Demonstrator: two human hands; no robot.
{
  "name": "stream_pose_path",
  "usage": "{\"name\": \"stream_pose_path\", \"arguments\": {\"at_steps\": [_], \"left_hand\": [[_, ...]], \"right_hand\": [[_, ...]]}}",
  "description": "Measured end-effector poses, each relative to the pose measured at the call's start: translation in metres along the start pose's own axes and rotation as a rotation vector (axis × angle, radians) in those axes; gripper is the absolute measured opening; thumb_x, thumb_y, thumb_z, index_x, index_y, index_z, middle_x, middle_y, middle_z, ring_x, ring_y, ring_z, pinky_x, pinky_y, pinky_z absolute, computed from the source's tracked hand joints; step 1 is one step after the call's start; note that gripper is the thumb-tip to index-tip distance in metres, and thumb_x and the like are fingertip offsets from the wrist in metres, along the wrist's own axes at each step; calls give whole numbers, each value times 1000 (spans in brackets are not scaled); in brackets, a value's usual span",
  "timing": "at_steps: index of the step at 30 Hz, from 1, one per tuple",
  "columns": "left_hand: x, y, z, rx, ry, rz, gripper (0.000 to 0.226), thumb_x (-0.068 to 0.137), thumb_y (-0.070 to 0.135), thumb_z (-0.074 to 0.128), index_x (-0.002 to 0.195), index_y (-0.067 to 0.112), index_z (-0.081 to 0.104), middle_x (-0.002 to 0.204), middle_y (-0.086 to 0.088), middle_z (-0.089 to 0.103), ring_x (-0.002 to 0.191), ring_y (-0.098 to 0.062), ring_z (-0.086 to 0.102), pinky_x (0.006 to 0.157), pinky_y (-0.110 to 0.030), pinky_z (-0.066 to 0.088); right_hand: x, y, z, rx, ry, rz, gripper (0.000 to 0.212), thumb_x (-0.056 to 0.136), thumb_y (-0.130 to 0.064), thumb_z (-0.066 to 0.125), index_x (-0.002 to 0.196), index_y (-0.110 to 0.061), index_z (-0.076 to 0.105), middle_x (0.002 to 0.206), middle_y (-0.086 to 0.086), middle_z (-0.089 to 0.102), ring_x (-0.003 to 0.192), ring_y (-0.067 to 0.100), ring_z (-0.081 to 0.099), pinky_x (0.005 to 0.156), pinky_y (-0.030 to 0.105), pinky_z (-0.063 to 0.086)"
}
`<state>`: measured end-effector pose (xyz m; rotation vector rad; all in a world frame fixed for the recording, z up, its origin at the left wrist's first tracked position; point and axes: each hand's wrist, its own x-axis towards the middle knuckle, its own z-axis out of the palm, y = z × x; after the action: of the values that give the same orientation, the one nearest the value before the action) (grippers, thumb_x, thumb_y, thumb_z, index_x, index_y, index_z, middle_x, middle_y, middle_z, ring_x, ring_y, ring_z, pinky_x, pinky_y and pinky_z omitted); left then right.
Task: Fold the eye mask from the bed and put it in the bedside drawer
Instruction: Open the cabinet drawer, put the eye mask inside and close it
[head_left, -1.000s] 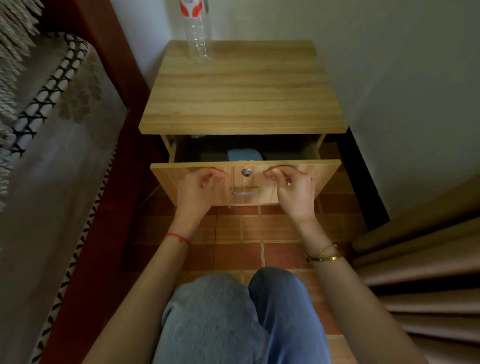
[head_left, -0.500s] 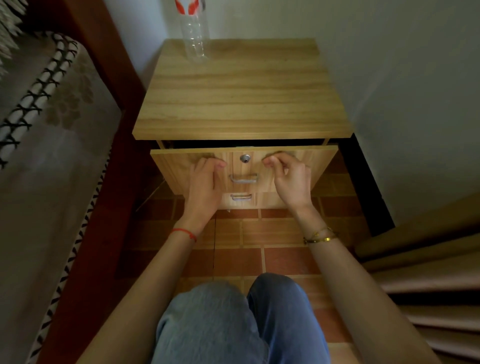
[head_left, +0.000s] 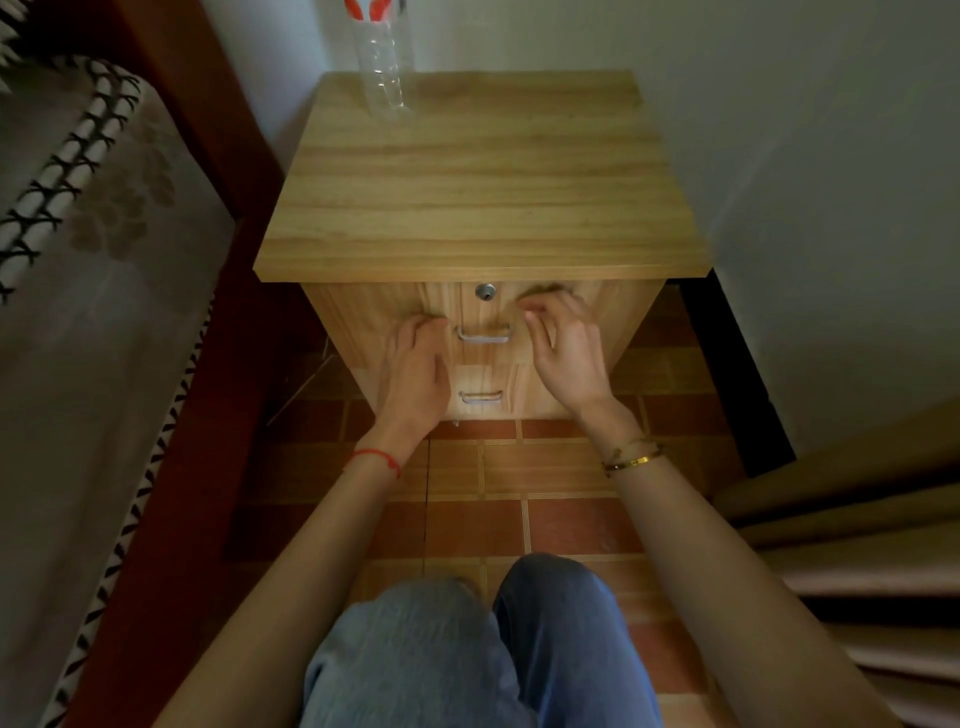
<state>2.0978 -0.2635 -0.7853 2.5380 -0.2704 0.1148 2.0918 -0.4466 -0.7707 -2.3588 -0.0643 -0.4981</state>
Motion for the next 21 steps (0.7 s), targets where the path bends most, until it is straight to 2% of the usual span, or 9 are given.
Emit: {"name": "stream_pose_path", "arguments": {"at_steps": [8, 12, 18, 21], "left_hand": [[3, 0, -2, -9, 2, -4, 46, 90, -3, 45, 135, 7, 48, 140, -12, 43, 134, -26, 36, 113, -35, 30], [0, -3, -6, -17, -35, 6, 49, 93, 5, 49, 141, 10, 42, 145, -9, 41, 138, -25, 33, 116, -35, 28], [-8, -13, -17, 3, -63, -38, 41, 93, 15, 51, 135, 16, 51, 138, -6, 51, 128, -24, 48, 105, -45, 42], [-14, -12, -33, -72, -21, -54, 36, 93, 17, 53, 129, 17, 57, 132, -4, 58, 120, -22, 56, 101, -35, 46]], "right_hand": [[2, -1, 1, -5, -6, -17, 17, 93, -11, 54, 103, -3, 66, 102, 12, 65, 100, 24, 57, 89, 27, 42], [-2, -1, 3, -40, -32, -18, 22, 95, -19, 54, 109, -4, 64, 108, 12, 63, 106, 25, 54, 94, 34, 42], [-12, -5, 12, -91, -39, 18, 28, 95, -23, 54, 117, -6, 61, 115, 13, 62, 110, 27, 51, 96, 33, 40], [-14, -14, 11, -72, -80, 35, 29, 95, -23, 54, 118, -7, 60, 116, 13, 62, 110, 27, 52, 96, 33, 41]]}}
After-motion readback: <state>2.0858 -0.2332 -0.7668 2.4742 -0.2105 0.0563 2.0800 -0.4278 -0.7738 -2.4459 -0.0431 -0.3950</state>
